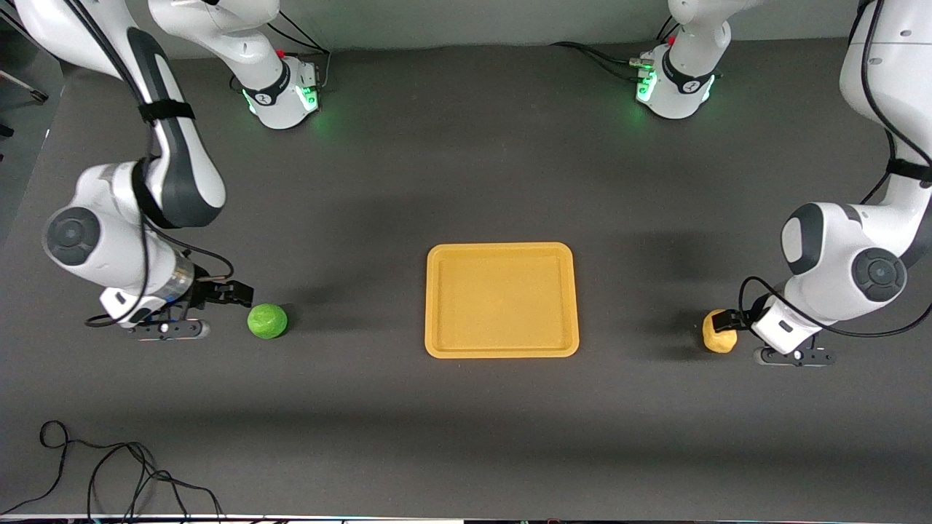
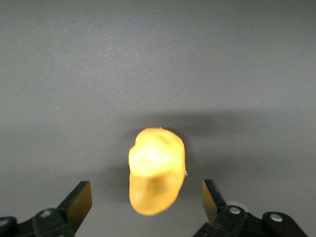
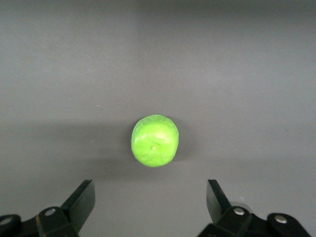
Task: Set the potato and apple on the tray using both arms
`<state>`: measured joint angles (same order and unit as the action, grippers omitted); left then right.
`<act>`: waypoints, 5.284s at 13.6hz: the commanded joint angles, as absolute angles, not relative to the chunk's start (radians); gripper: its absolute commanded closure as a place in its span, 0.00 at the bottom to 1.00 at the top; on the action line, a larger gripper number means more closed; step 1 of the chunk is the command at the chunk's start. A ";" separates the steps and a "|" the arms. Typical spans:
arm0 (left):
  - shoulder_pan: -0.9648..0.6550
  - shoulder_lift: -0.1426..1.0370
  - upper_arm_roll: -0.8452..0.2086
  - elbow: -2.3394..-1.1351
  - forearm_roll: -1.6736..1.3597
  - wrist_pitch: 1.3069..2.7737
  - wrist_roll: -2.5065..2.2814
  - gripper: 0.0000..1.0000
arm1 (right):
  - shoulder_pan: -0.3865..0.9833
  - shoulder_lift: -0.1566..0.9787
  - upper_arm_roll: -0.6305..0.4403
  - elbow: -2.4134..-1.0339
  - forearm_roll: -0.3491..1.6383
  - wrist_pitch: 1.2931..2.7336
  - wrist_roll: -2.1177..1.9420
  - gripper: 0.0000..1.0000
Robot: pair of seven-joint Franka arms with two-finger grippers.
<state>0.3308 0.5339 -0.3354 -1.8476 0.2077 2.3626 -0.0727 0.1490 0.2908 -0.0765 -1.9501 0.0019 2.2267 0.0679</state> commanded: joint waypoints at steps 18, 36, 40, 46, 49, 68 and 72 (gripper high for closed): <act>0.210 0.479 -0.532 -1.660 0.272 1.936 -0.561 0.64 | 0.175 0.388 -0.077 -1.890 -0.038 2.222 0.170 0.69; -0.101 0.716 -0.526 -1.661 0.411 2.223 -0.977 0.20 | 0.181 0.492 0.216 -1.497 0.018 1.956 0.576 0.74; -0.092 0.713 -0.525 -1.661 0.433 2.220 -0.971 0.00 | 0.227 0.607 0.324 -1.410 -0.056 1.959 0.719 0.74; 0.104 0.557 -0.581 -1.657 0.376 2.093 -0.803 0.00 | 0.282 0.834 0.472 -1.307 -0.297 2.236 1.178 0.74; 0.233 0.438 -0.630 -1.658 0.312 1.953 -0.668 0.00 | 0.375 0.955 0.483 -1.223 -0.388 2.261 1.227 0.74; 0.663 0.078 -0.620 -1.621 0.072 1.652 -0.041 0.00 | 0.356 0.947 0.489 -1.224 -0.499 2.194 1.283 0.00; 0.415 0.035 -0.305 -1.626 0.054 1.609 0.011 0.00 | 0.243 0.790 0.587 -1.226 -0.462 1.969 1.171 0.00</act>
